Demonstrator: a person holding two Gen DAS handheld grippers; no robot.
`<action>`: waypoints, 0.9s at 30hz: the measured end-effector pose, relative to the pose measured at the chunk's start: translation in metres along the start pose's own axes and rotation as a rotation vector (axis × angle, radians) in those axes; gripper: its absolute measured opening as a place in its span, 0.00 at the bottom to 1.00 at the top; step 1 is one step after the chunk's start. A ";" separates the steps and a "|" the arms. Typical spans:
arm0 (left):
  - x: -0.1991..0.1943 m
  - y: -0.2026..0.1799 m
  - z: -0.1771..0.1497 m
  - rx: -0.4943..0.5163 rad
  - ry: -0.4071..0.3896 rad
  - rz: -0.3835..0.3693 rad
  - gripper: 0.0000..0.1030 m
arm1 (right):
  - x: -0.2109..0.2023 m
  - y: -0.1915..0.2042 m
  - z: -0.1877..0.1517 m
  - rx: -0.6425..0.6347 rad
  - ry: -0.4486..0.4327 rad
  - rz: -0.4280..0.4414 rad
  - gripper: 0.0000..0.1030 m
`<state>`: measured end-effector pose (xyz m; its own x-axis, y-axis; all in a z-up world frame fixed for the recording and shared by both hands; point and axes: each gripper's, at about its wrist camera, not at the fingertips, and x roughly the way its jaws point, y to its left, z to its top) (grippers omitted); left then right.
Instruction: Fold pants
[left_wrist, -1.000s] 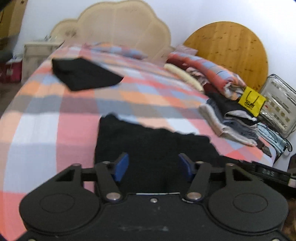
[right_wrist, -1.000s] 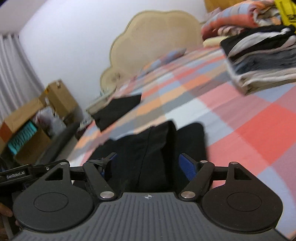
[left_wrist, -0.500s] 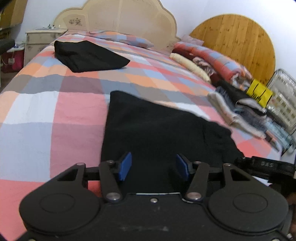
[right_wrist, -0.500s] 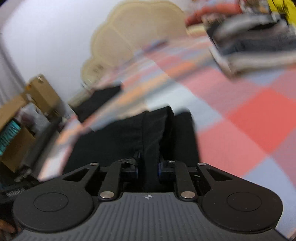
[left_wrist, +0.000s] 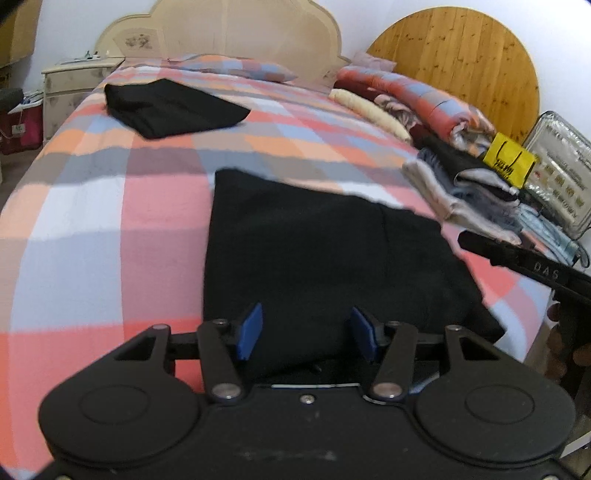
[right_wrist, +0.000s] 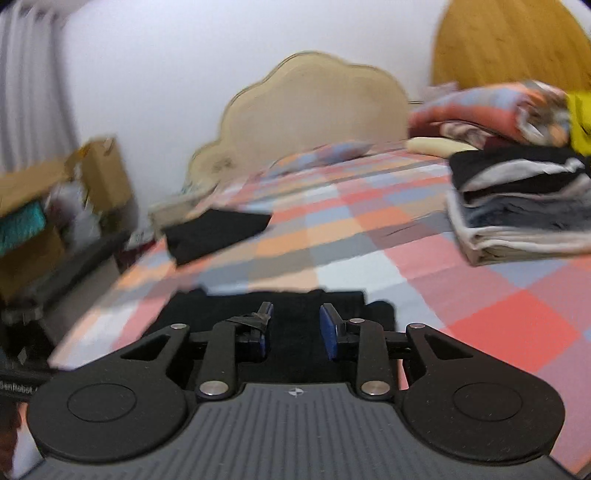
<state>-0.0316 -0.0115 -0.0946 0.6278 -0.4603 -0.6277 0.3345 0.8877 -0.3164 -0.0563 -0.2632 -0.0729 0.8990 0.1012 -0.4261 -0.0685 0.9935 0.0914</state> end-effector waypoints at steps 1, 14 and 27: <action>0.004 0.001 -0.008 -0.003 -0.010 0.005 0.53 | 0.009 0.000 -0.007 -0.001 0.046 -0.018 0.49; -0.017 0.037 0.027 -0.112 -0.065 0.060 0.76 | 0.011 -0.037 0.004 0.137 0.101 0.070 0.99; 0.029 0.054 0.024 -0.132 0.057 0.053 0.76 | 0.015 -0.069 -0.003 0.189 0.254 0.010 1.00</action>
<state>0.0217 0.0229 -0.1125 0.6000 -0.4150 -0.6839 0.2046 0.9061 -0.3703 -0.0390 -0.3301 -0.0884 0.7603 0.1448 -0.6333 0.0261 0.9672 0.2526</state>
